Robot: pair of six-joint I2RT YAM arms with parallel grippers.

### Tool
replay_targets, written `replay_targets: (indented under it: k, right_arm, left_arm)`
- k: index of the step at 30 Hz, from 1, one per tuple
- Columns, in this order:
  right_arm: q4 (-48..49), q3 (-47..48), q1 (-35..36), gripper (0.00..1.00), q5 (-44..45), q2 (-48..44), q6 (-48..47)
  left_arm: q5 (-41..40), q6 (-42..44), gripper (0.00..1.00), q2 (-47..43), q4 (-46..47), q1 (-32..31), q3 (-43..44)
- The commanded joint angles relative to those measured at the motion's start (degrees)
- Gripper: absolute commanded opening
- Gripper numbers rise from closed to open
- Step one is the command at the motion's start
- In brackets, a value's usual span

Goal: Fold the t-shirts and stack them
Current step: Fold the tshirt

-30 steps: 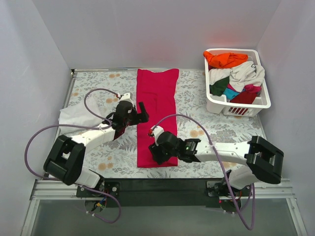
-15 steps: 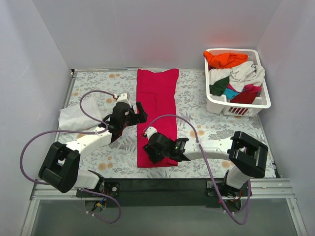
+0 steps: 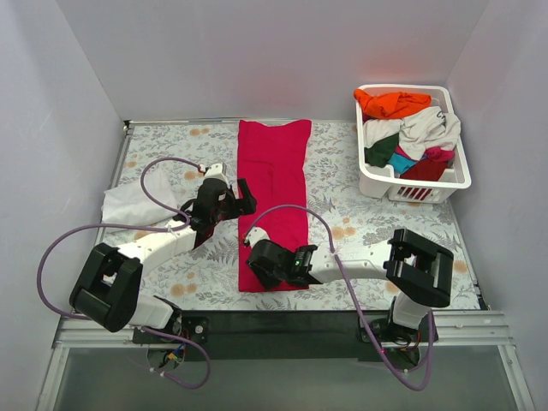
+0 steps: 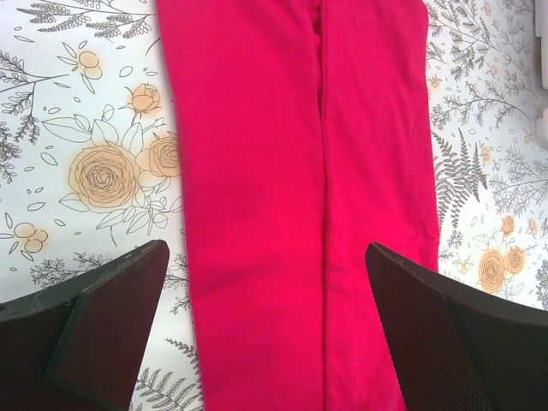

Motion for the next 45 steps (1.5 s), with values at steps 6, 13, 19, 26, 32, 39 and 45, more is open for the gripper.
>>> replay_targets:
  k: [6, 13, 19, 26, 32, 39, 45]
  right_arm:
    - [-4.6, 4.25, 0.51, 0.29, 5.96, 2.69, 1.37]
    - [-6.71, 3.81, 0.42, 0.07, 8.16, 1.82, 1.46]
    - [-7.06, 3.37, 0.51, 0.01, 8.51, -2.22, -1.96]
    - [-9.96, 3.63, 0.42, 0.01, 0.44, -7.15, -8.21]
    - [-11.37, 4.69, 0.51, 0.01, -11.24, -5.4, -11.55]
    - [-11.46, 5.13, 0.6, 0.26, -13.9, -3.9, -12.96]
    - [-11.37, 4.95, 0.33, 0.51, -7.85, -10.05, -11.65]
  left_arm:
    - [0.08, 0.06, 0.92, 0.25, 0.85, 0.21, -0.28]
    - [-0.27, 0.15, 0.92, -0.8, 0.67, 0.21, -0.72]
    - [-0.44, 0.24, 0.92, -1.15, 0.41, 0.21, -0.81]
    - [0.0, 0.24, 0.92, -0.8, 0.41, 0.3, -0.72]
    - [0.26, 0.24, 0.92, -0.19, 0.41, 0.3, -0.46]
    - [0.26, 0.32, 0.93, 0.69, -0.2, 0.39, 0.07]
    - [-0.7, 0.41, 0.93, -1.41, -1.08, 0.3, -0.11]
